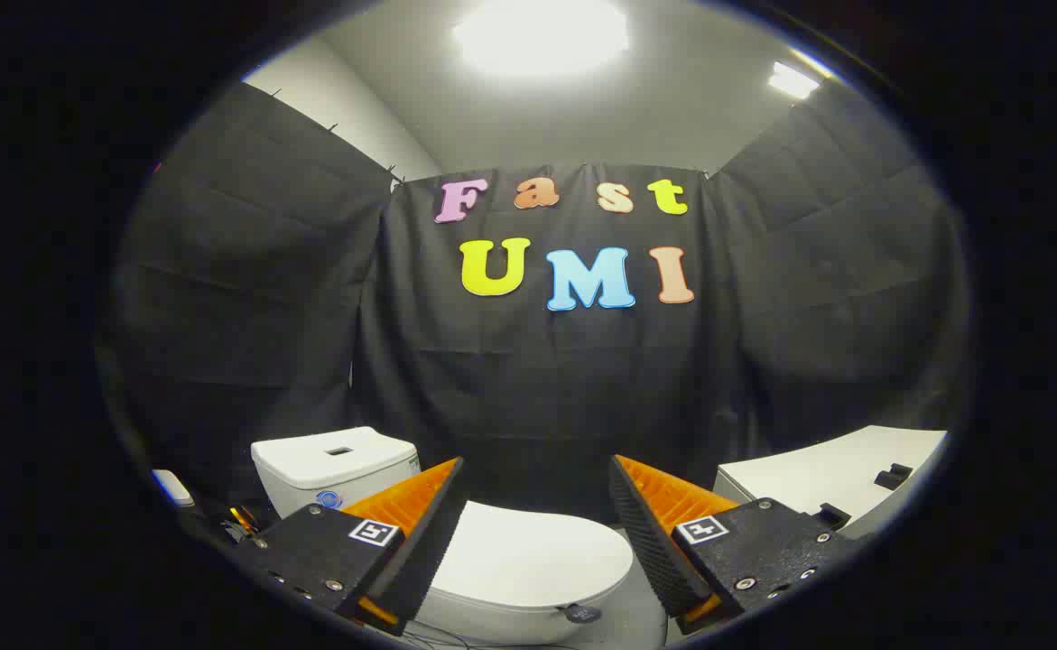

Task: Open the toilet lid.

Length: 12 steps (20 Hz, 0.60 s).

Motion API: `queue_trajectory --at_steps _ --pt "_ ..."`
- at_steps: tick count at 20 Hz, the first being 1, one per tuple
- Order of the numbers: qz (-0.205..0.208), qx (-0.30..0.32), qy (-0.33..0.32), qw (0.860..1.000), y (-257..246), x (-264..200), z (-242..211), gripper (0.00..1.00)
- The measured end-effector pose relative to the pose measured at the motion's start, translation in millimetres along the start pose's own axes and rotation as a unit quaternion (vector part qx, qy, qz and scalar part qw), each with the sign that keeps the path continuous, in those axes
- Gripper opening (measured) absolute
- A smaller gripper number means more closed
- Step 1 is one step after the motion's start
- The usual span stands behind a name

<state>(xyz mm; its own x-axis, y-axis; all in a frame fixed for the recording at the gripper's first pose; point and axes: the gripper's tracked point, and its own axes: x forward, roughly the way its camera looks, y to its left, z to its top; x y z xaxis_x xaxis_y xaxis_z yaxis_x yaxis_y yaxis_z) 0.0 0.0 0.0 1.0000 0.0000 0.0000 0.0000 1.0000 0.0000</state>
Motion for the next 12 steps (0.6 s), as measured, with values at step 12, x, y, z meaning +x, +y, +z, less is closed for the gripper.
queue_trajectory --at_steps 12 --pt "0.002 -0.012 0.001 1.0 0.5 -0.2 -0.2 0.96"
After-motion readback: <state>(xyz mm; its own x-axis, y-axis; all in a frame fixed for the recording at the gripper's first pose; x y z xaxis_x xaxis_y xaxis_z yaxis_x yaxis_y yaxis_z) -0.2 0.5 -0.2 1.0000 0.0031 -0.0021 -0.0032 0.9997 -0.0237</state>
